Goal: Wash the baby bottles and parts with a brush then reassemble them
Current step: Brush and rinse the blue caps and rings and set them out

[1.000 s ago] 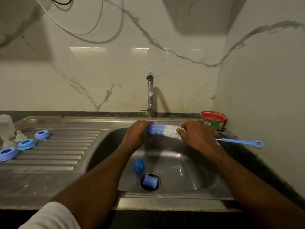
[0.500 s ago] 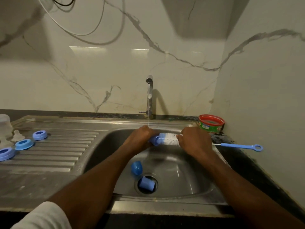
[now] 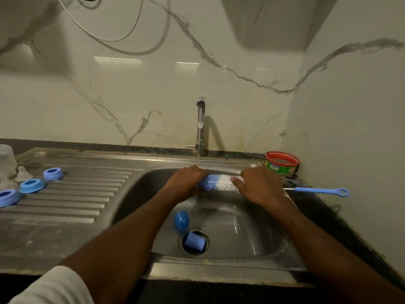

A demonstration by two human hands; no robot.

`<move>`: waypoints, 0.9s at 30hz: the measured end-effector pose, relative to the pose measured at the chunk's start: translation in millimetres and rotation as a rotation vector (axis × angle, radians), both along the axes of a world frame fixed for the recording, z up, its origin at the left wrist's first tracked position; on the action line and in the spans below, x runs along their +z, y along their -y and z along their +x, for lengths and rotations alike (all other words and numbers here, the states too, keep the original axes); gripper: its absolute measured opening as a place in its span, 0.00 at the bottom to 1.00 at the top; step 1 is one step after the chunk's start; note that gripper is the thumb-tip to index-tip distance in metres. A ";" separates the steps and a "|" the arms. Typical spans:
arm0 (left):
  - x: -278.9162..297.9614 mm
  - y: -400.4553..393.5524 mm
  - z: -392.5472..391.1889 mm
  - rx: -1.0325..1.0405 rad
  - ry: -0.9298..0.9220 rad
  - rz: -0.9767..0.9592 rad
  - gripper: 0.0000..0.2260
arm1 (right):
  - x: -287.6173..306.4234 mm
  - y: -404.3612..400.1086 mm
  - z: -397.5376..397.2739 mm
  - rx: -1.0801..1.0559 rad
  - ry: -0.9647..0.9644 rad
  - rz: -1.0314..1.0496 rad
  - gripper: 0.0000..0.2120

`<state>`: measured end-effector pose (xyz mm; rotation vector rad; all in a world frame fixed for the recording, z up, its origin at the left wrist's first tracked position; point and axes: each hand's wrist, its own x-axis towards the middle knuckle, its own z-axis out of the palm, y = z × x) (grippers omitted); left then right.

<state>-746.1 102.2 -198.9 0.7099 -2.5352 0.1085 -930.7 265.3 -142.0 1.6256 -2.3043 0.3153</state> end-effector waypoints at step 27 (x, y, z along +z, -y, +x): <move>6.4 3.2 0.8 -0.058 -0.251 0.098 0.28 | 8.1 -8.6 14.4 0.250 -0.080 -0.093 0.18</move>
